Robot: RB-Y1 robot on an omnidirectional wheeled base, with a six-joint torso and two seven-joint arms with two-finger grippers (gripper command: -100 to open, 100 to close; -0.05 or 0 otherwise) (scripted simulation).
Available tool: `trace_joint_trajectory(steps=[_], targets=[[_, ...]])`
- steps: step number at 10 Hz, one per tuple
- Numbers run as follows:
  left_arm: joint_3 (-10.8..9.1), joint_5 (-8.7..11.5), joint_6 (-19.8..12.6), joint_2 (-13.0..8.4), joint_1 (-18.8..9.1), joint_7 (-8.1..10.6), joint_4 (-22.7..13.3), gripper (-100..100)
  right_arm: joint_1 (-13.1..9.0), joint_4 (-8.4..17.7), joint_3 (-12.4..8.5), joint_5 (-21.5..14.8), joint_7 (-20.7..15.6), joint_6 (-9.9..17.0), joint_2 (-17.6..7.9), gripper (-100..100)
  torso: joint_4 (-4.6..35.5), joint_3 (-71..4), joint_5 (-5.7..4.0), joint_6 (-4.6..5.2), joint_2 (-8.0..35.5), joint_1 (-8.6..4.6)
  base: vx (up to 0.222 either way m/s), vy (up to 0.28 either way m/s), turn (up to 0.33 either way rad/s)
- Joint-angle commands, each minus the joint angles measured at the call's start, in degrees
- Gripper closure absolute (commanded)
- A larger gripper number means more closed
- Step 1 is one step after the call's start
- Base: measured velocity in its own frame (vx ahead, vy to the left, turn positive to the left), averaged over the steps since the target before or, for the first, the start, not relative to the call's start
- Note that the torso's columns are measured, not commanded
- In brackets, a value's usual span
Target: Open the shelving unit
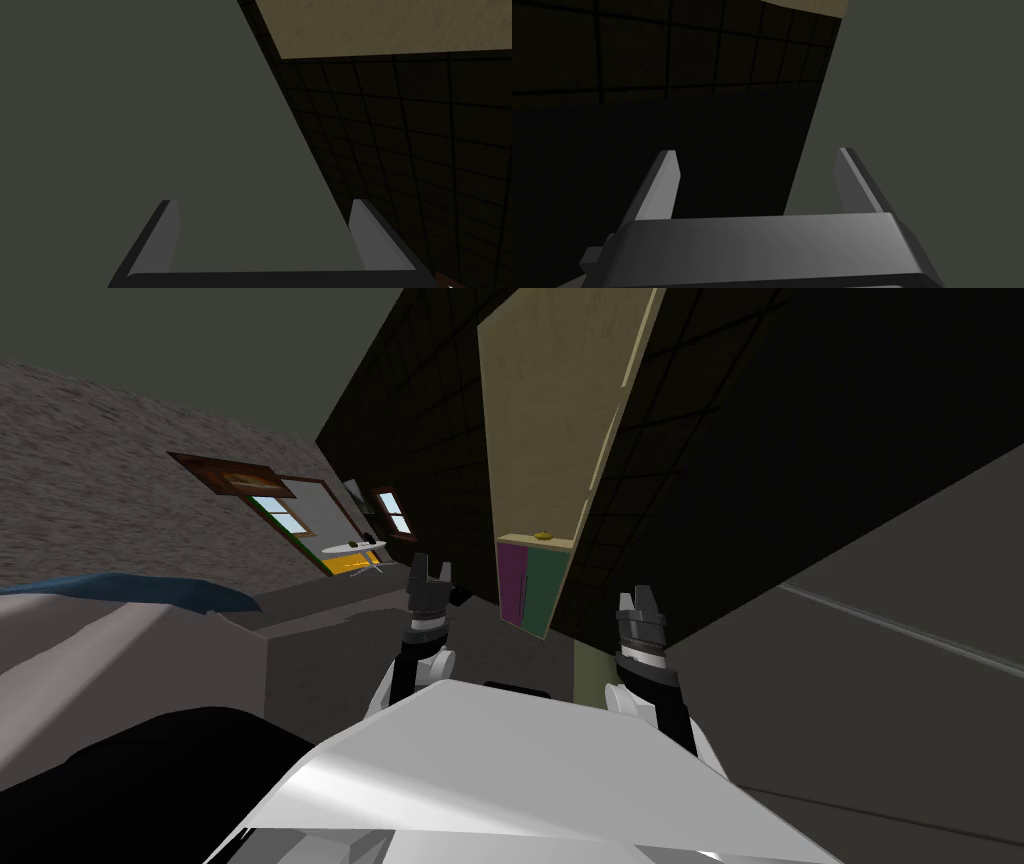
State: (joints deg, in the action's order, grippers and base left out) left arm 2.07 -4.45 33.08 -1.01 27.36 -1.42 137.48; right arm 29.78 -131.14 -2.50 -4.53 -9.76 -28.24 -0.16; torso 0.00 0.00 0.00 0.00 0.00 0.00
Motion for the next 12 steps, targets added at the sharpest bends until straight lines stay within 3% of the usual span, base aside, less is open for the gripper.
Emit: trace_joint_trajectory(steps=[1,9,10,12], targets=[[0.00,0.0,0.0,0.0,0.0,0.00,0.0,0,0.0,0.0,0.0,0.0,0.0,0.0,0.0,0,2.3,-4.7,0.00,0.00,2.3,0.00,0.000,0.000,0.000],[0.00,0.0,0.0,0.0,0.0,0.00,0.0,0,0.0,0.0,0.0,0.0,0.0,0.0,0.0,0,35.4,-70.7,0.00,0.00,35.4,0.00,0.000,0.000,0.000],[0.00,0.0,0.0,0.0,0.0,0.00,0.0,0,-0.5,0.6,0.0,-0.5,-0.5,0.4,-2.1,-100,39.6,-79.2,0.00,0.00,39.6,0.00,0.009,0.009,0.005],[0.00,0.0,0.0,0.0,0.0,0.00,0.0,0,-1.8,1.9,0.2,-1.5,-1.6,1.3,-4.9,-100,42.0,-84.3,0.01,0.00,42.1,0.04,0.009,0.023,0.009]])
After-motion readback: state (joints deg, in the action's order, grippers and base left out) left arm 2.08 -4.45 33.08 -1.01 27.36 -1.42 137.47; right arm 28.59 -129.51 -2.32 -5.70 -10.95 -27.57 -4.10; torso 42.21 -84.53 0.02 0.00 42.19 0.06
